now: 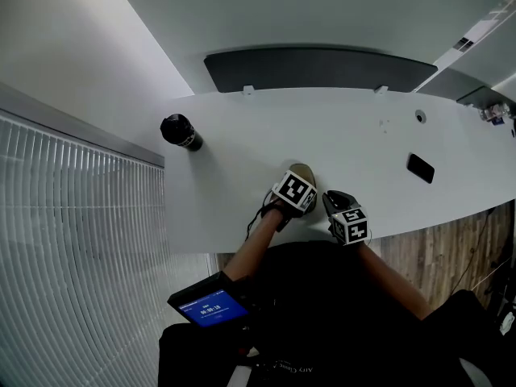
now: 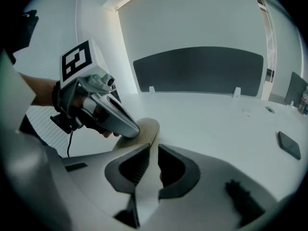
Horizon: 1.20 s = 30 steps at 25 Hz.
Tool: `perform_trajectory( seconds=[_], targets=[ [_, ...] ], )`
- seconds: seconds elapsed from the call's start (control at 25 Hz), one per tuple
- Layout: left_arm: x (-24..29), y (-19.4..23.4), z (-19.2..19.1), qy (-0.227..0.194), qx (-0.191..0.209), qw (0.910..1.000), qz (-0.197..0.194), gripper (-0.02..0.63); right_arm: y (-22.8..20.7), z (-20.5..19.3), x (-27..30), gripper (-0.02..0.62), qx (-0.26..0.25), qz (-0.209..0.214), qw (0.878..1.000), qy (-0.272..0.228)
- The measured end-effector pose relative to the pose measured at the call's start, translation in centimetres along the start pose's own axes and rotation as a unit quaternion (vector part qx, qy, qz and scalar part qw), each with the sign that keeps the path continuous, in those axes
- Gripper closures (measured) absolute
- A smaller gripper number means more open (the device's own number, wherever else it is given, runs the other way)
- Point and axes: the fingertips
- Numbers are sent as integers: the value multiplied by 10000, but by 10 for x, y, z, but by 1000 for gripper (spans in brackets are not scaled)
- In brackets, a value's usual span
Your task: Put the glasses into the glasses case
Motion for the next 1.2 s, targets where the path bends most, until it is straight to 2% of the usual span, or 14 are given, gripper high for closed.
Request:
perform_trajectory(
  seconds=[0.12,0.32,0.4,0.48,0.56,0.6,0.72,0.8,0.84,0.88,0.96,1.04,1.2],
  targets=[
    [-7,3,-1,-71,240,9996,153,598,-3,6,-5,535,271,31,9995,-151],
    [-33,15,13,-706,552,9940,622,598,-9,42,-25,535,888,94,9928,-798],
    [-46,5,14,-878,469,9938,500,598,-10,67,-37,535,1130,178,9870,-1134],
    [-62,-11,23,-1317,458,9898,289,598,-7,96,-54,535,1177,231,9809,-1533],
    [-89,-24,42,-2047,710,9760,227,598,-4,133,-75,549,1025,211,9744,-1989],
    [-105,-29,52,-2454,908,9648,255,598,-1,154,-87,567,876,209,9708,-2221],
    [-153,-34,69,-3579,1500,9199,569,598,16,199,-112,581,142,363,9605,-2755],
    [-173,-30,65,-4091,1623,8934,897,598,22,193,-109,584,-360,479,9591,-2768],
    [-179,-27,58,-4255,1575,8850,1039,598,22,176,-100,586,-486,501,9635,-2585],
    [-181,-24,49,-4344,1476,8813,1135,598,21,155,-89,586,-472,513,9713,-2275],
    [-177,-22,34,-4270,1374,8852,1234,598,21,118,-72,588,-10,616,9836,-1696],
    [-172,-21,28,-4065,1432,8932,1280,598,25,104,-69,589,411,763,9843,-1539],
    [-172,-21,33,-4147,1222,8934,1224,598,41,108,-67,589,-27,865,9858,-1438]
  ],
)
Point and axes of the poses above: the fingertips, and each gripper's own axes: x forward along the fingers, y to its left, z out of its top, and after that the axes turned 9 degrees about -y, right-handed
